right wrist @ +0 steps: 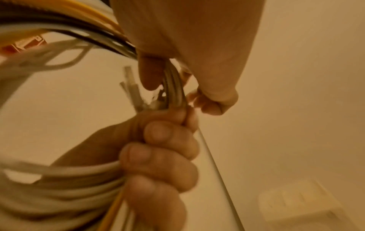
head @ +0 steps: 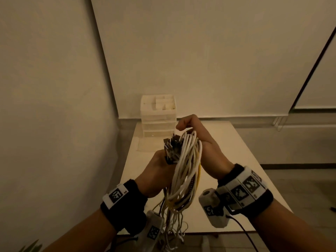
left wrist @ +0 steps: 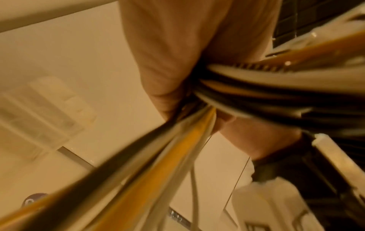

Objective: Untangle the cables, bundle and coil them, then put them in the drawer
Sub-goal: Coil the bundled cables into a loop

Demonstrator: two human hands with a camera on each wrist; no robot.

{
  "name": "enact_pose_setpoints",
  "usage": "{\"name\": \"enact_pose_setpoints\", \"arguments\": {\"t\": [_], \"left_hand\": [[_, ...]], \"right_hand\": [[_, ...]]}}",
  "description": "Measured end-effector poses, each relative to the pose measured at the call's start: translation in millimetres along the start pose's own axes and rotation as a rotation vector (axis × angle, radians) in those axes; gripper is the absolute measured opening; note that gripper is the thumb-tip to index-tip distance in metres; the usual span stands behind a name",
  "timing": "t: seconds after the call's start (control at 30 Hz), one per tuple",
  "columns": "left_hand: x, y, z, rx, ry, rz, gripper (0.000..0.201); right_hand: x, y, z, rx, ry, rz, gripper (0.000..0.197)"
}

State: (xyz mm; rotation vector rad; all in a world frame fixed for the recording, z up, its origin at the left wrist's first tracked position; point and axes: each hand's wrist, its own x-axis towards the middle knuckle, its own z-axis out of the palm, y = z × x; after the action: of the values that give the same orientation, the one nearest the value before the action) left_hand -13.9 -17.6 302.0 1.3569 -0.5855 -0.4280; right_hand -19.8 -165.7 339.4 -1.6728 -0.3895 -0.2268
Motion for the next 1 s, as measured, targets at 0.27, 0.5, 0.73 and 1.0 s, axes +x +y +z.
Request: {"name": "enact_pose_setpoints", "arguments": {"t": [0.27, 0.5, 0.73, 1.0], "left_hand": [[19, 25, 5, 0.08, 0.485, 0.298, 0.017], [33, 40, 12, -0.107, 0.657, 0.234, 0.024], [32, 50, 3, 0.03, 0.647, 0.32, 0.006], [38, 46, -30, 0.179, 0.848, 0.309, 0.008]], "right_hand": [[-44, 41, 8, 0.334, -0.19, 0.344, 0.059], [-41, 37, 38, 0.054, -0.13, 0.368, 0.013], [-46, 29, 44, -0.066, -0.149, 0.405, 0.048], [-64, 45, 39, -0.166, -0.119, 0.54, 0.029]]}}
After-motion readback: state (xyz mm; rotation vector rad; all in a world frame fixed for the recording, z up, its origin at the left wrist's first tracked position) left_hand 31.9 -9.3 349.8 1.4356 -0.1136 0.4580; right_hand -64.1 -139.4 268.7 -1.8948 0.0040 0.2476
